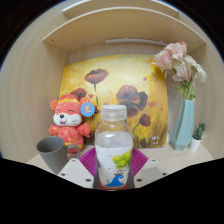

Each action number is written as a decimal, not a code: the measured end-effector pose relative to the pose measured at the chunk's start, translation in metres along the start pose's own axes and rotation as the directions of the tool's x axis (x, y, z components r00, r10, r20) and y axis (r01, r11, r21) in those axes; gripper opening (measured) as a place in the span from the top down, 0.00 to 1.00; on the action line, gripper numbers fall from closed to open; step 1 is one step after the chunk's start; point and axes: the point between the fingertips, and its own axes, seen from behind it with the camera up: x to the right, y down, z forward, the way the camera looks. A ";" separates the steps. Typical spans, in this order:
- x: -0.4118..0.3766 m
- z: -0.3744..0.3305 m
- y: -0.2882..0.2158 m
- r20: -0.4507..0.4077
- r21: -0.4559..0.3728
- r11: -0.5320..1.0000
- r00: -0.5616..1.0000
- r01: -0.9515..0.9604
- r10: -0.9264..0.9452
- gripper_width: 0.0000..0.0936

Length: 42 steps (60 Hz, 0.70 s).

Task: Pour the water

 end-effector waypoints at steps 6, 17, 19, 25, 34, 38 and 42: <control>0.001 0.002 0.011 0.000 -0.002 1.000 1.000 0.012 -0.012 0.55; 0.001 0.001 0.011 0.002 0.001 1.000 1.000 0.020 -0.020 0.53; 0.001 0.001 0.010 0.000 -0.001 1.000 1.000 0.024 -0.024 0.50; 0.001 -0.003 0.013 -0.004 -0.012 0.999 0.999 0.032 -0.032 0.42; 0.015 -0.023 0.020 -0.068 -0.053 0.998 0.997 0.022 -0.026 0.18; 0.015 -0.040 0.023 -0.076 -0.059 0.998 0.997 0.009 -0.014 0.14; 0.015 -0.060 0.030 -0.070 -0.075 0.997 0.997 0.005 -0.010 0.13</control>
